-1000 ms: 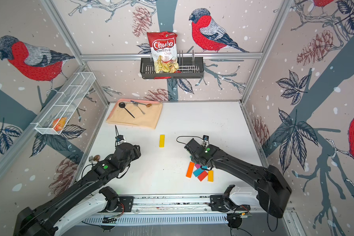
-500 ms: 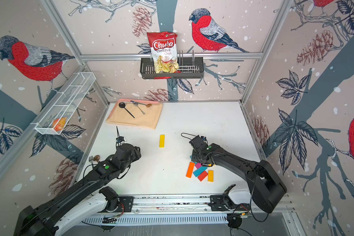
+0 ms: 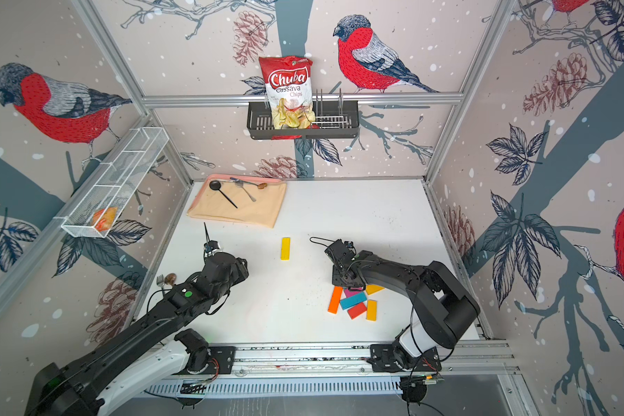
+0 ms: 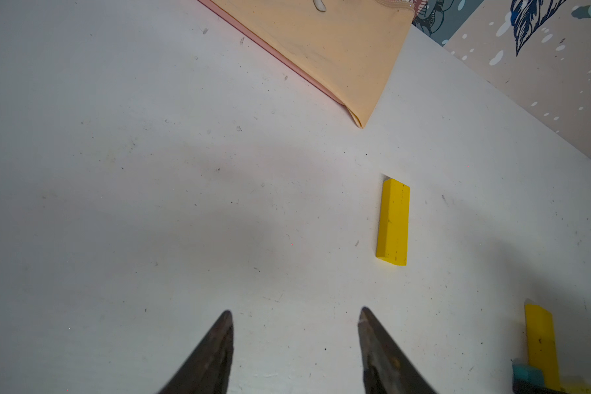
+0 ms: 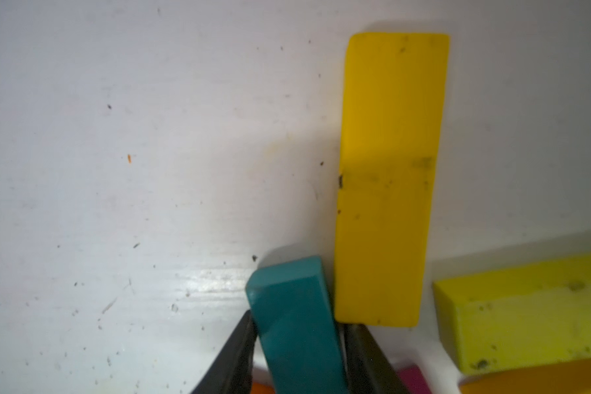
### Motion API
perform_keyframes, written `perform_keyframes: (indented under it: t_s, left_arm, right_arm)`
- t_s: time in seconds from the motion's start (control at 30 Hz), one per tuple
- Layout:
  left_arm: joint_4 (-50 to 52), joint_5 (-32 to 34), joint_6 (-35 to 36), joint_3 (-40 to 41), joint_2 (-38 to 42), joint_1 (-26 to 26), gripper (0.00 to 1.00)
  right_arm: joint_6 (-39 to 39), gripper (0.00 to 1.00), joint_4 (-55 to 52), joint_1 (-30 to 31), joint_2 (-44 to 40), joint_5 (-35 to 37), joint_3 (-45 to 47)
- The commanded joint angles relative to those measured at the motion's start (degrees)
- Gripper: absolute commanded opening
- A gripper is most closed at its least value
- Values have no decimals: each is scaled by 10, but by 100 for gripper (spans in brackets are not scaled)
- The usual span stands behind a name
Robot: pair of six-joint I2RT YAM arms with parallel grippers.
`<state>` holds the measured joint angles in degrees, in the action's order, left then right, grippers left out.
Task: Assemble the letter h with building blocks
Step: Move the building block to the center of the board, then adjust the building block at the center of the board.
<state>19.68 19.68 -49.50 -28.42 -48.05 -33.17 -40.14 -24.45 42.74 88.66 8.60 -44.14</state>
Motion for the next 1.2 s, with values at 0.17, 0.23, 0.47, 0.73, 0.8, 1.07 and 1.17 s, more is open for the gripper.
perform_keyframes:
  t_s: [0.17, 0.23, 0.47, 0.73, 0.8, 1.07, 1.17]
  left_arm:
    - [-6, -1, -3, 0, 4, 6, 58]
    - [-5, -2, -9, 0, 2, 9, 58]
    - [3, -19, -22, 4, 5, 33, 57]
    - [12, -25, -19, 11, 19, 44, 57]
    - [9, -25, -20, 13, 19, 46, 57]
    - [0, -29, -18, 14, 11, 48, 58]
    - [1, -29, -15, 16, 14, 50, 57]
  right_arm:
    - [24, 32, -28, 43, 23, 23, -67]
    - [23, 32, -31, 72, 45, 27, -108]
    - [16, 31, -34, 166, 195, 23, -252]
    - [3, 74, -69, 203, 249, 43, -316]
    - [-5, 75, -72, 203, 232, 44, -301]
    - [-35, 75, -97, 203, 170, 69, -220]
    - [-51, 75, -110, 189, 145, 88, -201]
